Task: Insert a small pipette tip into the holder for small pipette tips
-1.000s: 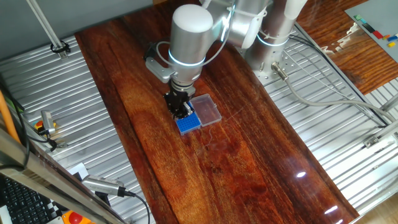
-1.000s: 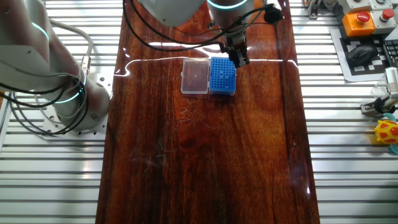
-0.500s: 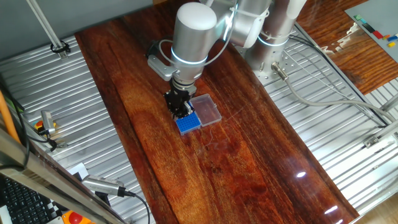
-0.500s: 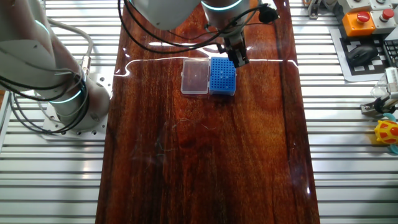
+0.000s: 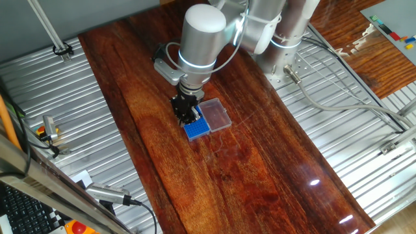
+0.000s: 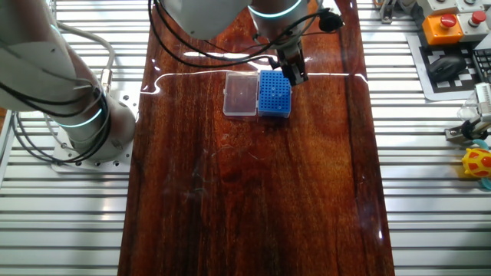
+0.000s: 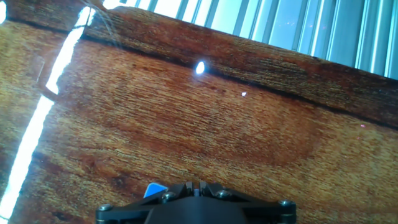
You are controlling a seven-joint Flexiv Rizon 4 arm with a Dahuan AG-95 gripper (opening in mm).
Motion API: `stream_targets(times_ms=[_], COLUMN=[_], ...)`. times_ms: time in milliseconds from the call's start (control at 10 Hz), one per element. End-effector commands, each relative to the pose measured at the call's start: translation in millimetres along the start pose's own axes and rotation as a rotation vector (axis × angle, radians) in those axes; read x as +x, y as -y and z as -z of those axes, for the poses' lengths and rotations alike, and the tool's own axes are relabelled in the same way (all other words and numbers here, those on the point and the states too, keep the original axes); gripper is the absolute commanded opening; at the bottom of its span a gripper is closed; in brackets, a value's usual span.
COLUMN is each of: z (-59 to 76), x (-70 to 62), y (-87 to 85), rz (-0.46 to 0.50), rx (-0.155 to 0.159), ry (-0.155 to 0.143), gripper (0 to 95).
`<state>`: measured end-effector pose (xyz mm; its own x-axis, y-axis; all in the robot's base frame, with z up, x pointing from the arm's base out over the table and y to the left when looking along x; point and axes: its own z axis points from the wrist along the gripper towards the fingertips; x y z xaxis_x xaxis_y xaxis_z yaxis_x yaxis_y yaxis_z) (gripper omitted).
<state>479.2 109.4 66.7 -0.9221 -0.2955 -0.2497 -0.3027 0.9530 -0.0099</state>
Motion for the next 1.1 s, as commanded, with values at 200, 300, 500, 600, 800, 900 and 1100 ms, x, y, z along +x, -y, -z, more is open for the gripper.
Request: stream_targets(times_ms=[200,300,500,600,800,900,1100], z=[1.4,0.9,0.5,0.5,0.5,1.7,3.5], x=[-1.5,-2.1,-3.0,-3.1,-3.1,-2.2,-0.7], y=[-0.4,-0.3,-0.4,-0.4,-0.4,0.1,0.9], rz=[0.001,0.001,0.002,0.002,0.002,0.009,0.016], rx=[0.0,0.0,0.001,0.001,0.0,0.0,0.001], ry=[0.004,0.005,0.01,0.01,0.004,0.004,-0.002], gripper=[0.0,0.0,0.0,0.0,0.0,0.0,0.0])
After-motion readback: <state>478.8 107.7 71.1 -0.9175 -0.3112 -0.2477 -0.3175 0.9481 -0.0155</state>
